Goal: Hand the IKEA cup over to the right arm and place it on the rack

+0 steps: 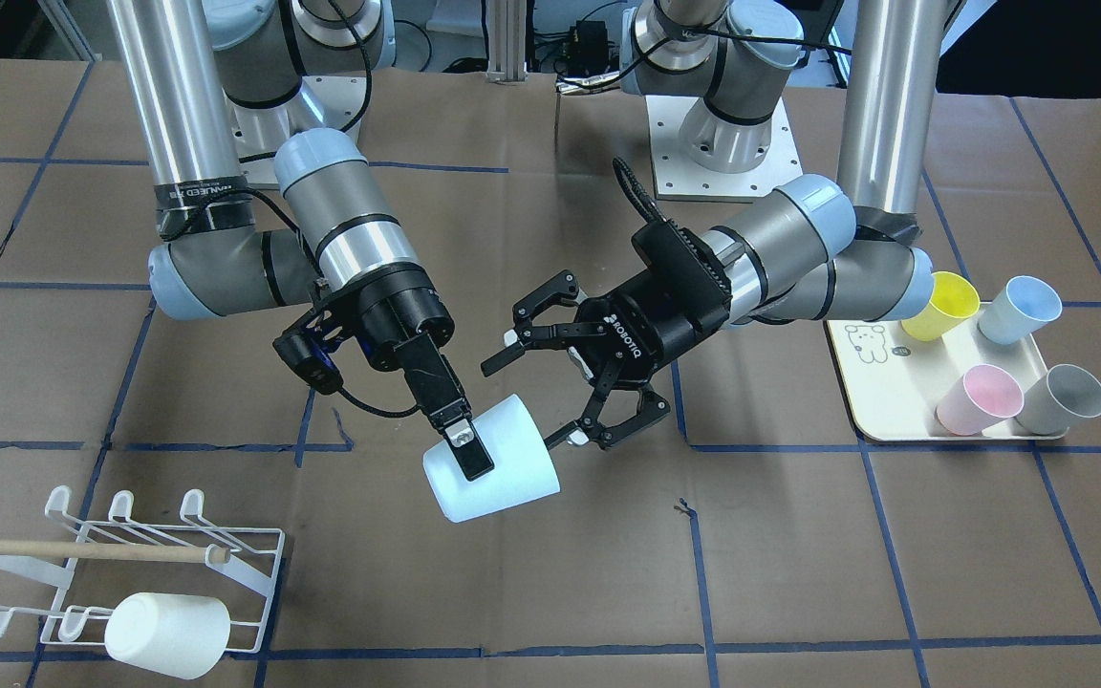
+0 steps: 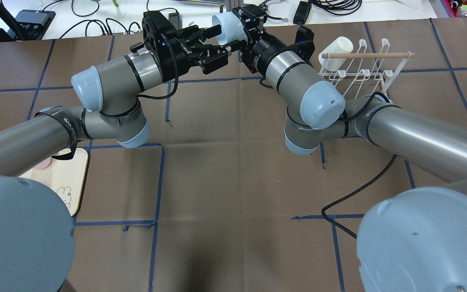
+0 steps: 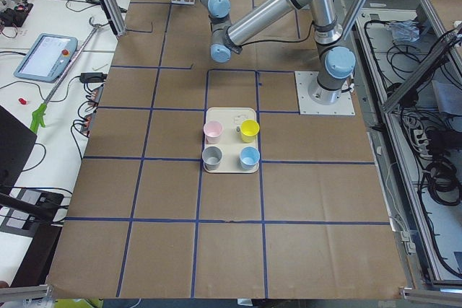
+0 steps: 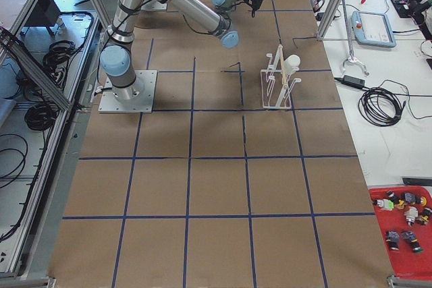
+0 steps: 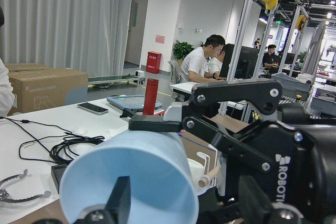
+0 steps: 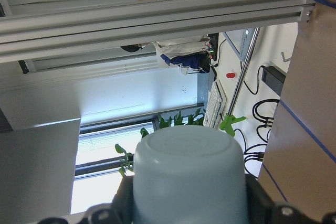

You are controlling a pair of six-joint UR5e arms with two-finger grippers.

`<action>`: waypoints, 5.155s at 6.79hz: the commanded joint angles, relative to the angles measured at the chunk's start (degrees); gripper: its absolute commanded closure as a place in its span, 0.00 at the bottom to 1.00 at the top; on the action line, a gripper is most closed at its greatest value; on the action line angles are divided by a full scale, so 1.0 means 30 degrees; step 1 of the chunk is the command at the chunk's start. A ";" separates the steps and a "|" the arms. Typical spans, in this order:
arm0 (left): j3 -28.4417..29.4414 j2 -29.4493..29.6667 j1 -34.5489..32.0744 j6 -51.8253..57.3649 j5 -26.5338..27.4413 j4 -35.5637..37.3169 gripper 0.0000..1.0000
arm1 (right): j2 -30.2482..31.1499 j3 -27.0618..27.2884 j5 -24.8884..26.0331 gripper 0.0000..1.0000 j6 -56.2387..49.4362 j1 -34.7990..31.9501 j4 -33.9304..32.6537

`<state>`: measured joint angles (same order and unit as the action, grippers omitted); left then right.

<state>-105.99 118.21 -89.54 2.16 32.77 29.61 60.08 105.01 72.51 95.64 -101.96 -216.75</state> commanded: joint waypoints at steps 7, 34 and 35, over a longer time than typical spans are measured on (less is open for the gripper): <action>0.2655 0.0438 0.3743 -0.0253 0.2614 -0.6653 0.01 | 0.0274 -0.0024 0.0351 0.85 -1.7708 0.4036 -0.0026; 0.6971 -0.7118 0.0491 0.0710 1.8812 -3.9049 0.00 | 0.0151 -0.0520 0.1641 0.00 -3.2759 1.0049 0.7460; 0.6913 -0.7148 0.0491 0.1005 1.8870 -3.9078 0.00 | 0.0680 -0.0579 0.1612 0.00 -3.2613 1.0021 0.7677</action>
<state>-85.16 96.85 -88.06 4.09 89.24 -87.49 60.05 103.53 77.42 -2.55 -71.89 -195.71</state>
